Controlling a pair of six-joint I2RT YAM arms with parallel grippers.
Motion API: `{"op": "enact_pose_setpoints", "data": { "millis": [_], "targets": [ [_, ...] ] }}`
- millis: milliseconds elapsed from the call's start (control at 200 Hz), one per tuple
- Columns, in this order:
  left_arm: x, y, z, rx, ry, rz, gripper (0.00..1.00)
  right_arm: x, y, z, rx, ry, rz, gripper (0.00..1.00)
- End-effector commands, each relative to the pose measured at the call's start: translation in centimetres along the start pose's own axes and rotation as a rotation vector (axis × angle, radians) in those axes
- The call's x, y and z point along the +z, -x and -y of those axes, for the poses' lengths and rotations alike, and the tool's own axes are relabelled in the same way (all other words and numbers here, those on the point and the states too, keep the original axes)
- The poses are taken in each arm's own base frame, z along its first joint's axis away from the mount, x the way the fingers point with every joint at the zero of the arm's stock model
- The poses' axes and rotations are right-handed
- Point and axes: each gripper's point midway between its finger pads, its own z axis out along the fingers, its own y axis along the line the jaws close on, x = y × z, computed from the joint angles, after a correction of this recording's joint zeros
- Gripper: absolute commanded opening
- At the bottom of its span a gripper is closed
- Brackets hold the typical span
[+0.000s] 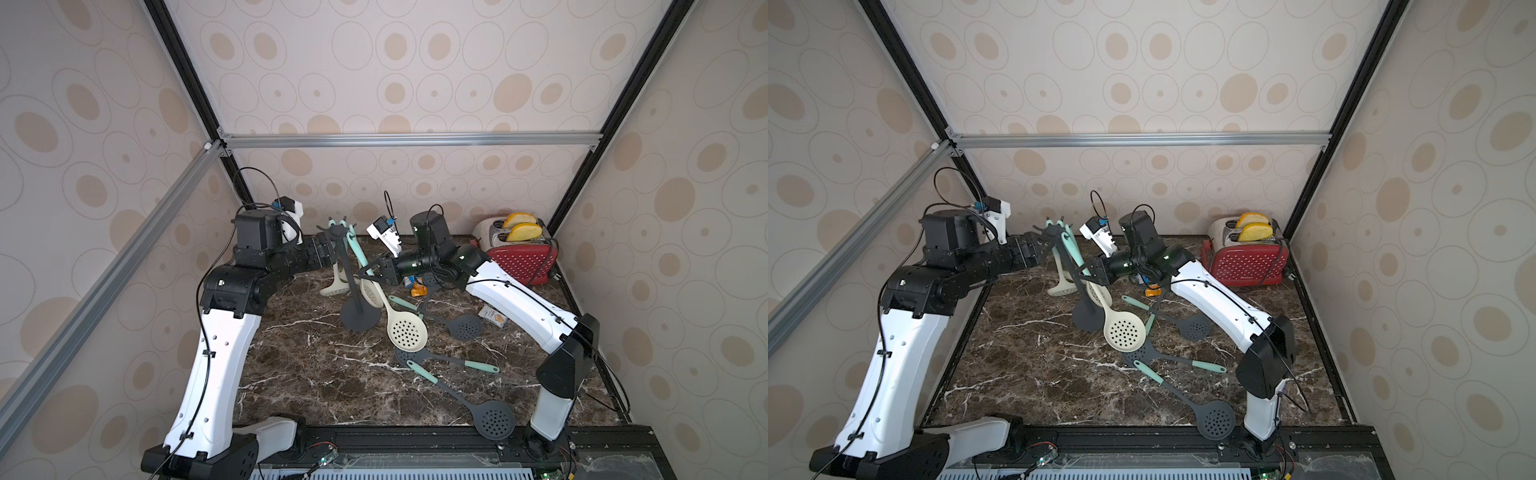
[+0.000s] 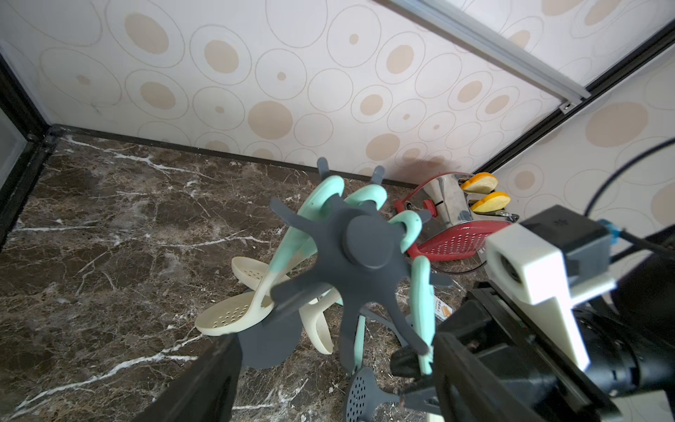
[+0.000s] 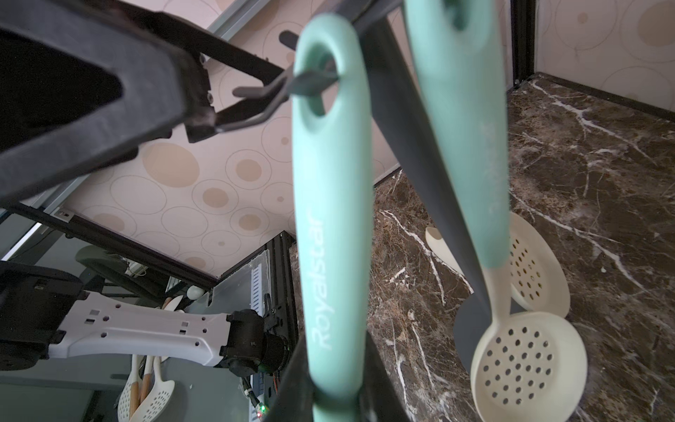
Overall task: Hang the skimmer on the kitchen utensil rack
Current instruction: Hang the skimmer on the rack.
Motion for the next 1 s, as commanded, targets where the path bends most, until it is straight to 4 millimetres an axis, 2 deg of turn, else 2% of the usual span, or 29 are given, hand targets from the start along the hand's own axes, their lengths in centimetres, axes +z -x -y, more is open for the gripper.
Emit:
{"op": "enact_pose_setpoints", "data": {
  "millis": [0,120,220,280,305,406,551,611,691,796,992],
  "targets": [
    [-2.2,0.4,0.5,0.076,-0.028,0.096,0.91,0.4,-0.8,0.7,0.006,-0.021,-0.034,0.29],
    [-2.5,-1.8,-0.3,0.066,-0.025,0.119,0.95,-0.8,0.3,0.6,-0.053,-0.076,0.0,0.55],
    [-1.9,-3.5,-1.3,0.052,-0.006,0.109,0.92,-2.2,1.3,0.2,-0.11,-0.125,0.035,0.69],
    [-1.2,-4.4,-1.9,0.045,0.002,0.094,0.85,-3.1,1.8,-0.1,-0.142,-0.153,0.055,0.71],
    [-1.1,-4.0,-1.8,0.053,-0.008,0.122,0.82,-3.5,2.0,-0.4,-0.157,-0.16,0.064,0.71],
    [0.1,-4.4,-1.4,0.084,-0.064,0.156,0.7,-5.2,2.2,-0.7,-0.198,-0.214,0.098,0.72],
    [2.1,-4.4,-1.4,0.091,-0.111,0.201,0.48,-7.2,1.4,-0.7,-0.228,-0.292,0.097,0.68],
    [2.8,-4.4,-1.2,0.107,-0.139,0.229,0.4,-7.8,1.2,-0.8,-0.234,-0.31,0.105,0.6],
    [3.4,-4.3,-1.1,0.127,-0.162,0.268,0.31,-8.2,1.0,-1.0,-0.23,-0.318,0.111,0.43],
    [4.1,-4.2,-1.3,0.136,-0.179,0.318,0.27,-8.3,1.1,-1.5,-0.222,-0.296,0.13,0.34],
    [5.9,-4.4,-1.3,0.157,-0.22,0.359,0.28,-7.5,1.6,-1.5,-0.205,-0.264,0.147,0.2]
  ]
}}
